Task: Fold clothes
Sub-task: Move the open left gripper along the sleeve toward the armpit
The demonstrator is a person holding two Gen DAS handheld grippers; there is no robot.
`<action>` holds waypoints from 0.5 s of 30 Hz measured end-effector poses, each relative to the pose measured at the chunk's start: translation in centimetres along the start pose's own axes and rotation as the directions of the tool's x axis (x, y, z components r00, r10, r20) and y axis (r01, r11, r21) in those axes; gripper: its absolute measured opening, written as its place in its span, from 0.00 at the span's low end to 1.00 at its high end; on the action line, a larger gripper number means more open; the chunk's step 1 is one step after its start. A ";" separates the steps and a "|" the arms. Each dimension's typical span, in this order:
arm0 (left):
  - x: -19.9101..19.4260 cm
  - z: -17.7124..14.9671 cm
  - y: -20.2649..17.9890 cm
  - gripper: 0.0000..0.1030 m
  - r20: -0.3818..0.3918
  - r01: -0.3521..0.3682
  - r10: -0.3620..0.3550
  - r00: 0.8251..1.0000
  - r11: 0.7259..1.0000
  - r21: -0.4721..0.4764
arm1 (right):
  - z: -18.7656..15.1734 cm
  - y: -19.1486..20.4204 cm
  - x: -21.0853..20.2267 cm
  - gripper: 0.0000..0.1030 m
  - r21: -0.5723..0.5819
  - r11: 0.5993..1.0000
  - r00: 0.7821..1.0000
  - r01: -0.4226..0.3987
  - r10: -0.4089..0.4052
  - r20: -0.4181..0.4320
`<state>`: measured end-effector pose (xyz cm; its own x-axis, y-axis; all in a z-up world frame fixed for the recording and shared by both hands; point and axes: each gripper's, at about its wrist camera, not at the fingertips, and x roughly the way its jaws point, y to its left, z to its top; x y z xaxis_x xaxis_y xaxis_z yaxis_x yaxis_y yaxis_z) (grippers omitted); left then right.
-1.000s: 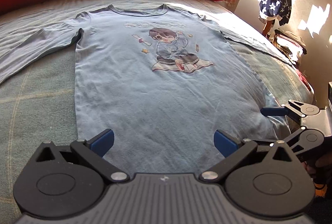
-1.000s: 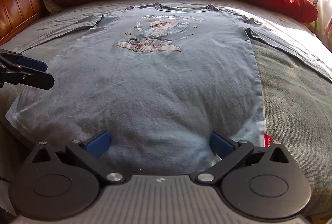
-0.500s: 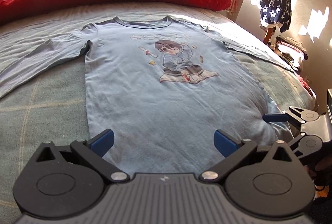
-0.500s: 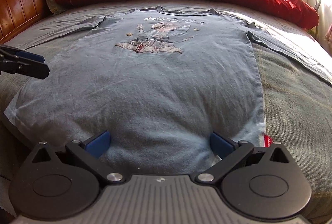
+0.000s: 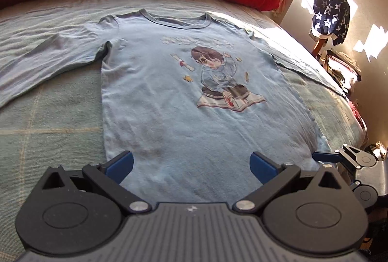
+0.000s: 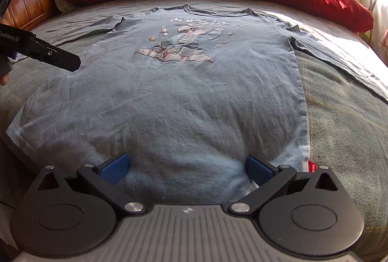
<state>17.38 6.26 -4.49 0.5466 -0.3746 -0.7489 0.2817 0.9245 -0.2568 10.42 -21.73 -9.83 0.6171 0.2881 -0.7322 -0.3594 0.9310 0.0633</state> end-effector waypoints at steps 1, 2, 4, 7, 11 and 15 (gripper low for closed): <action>-0.6 0.8 1.3 0.98 0.013 -0.030 0.030 0.999 0.999 -0.018 | 0.2 -0.1 -0.2 1.00 0.014 1.000 1.000 -0.002 0.002 0.004; -1.2 1.8 3.1 0.98 0.028 -0.058 0.060 0.998 0.997 -0.052 | 0.4 -0.2 -0.4 1.00 0.040 0.999 1.000 -0.008 0.008 0.012; -2.1 3.8 6.9 0.98 0.050 -0.104 0.111 0.993 0.985 -0.136 | 0.9 -0.5 -0.9 1.00 0.078 0.997 0.999 -0.021 0.019 0.028; -2.3 6.4 13.1 0.98 0.069 -0.153 0.181 0.981 0.942 -0.300 | 1.8 -0.2 -1.3 1.00 0.076 0.997 0.999 -0.010 0.006 0.047; -0.6 7.1 17.5 0.98 0.075 -0.164 0.209 0.975 0.904 -0.394 | 3.0 0.7 -1.1 1.00 0.021 0.999 0.998 0.031 -0.032 0.052; 1.1 7.7 22.0 0.98 0.078 -0.171 0.237 0.968 0.858 -0.484 | 3.6 1.2 0.0 1.00 0.011 1.000 0.999 0.029 -0.029 0.028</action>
<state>30.28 25.61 -6.24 0.6574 -0.1493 -0.7386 -0.2336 0.8915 -0.3881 12.48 -19.81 -7.28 0.6468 0.2669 -0.7144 -0.3336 0.9414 0.0496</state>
